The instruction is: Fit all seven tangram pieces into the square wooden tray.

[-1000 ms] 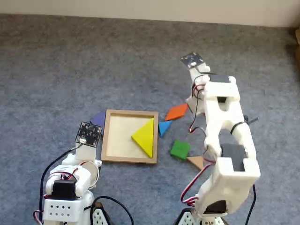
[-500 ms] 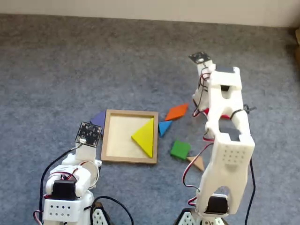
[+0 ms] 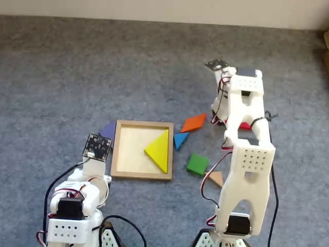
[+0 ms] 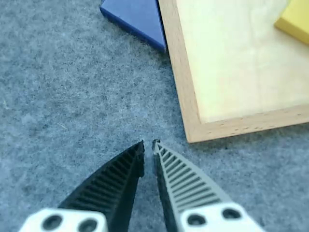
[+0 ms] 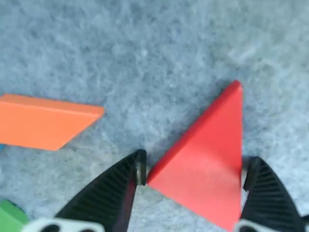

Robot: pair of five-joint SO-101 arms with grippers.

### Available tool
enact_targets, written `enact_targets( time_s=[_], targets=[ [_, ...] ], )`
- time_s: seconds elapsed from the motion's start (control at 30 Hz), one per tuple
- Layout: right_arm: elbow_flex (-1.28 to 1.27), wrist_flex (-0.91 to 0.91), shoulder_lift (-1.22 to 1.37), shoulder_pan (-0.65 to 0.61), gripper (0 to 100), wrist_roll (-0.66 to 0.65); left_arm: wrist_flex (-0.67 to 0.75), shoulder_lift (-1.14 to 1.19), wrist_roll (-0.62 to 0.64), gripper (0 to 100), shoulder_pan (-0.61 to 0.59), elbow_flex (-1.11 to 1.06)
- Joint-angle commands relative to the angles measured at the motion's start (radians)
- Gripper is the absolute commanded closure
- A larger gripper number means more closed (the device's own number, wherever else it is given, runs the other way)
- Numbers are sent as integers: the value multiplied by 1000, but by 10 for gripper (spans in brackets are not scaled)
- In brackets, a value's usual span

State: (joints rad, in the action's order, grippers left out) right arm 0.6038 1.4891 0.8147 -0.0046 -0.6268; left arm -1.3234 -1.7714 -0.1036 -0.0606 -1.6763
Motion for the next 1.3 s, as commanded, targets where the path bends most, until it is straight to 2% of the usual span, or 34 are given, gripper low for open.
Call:
enact_targets(
  time_s=[0.0, 0.27, 0.8, 1.03, 1.27],
  targets=[
    [47, 31, -16, 30, 682, -8, 0, -41, 0, 949, -10, -21],
    [47, 96, -18, 30, 682, -101, 0, -41, 0, 949, -10, -21],
    [47, 44, -16, 28, 685, -63, 0, -41, 0, 949, -10, -21],
    [47, 45, -18, 16, 820, -64, 0, -41, 0, 949, -10, -21],
    [88, 140, -27, 7, 843, -110, 0, -41, 0, 949, -10, -21]
  ],
)
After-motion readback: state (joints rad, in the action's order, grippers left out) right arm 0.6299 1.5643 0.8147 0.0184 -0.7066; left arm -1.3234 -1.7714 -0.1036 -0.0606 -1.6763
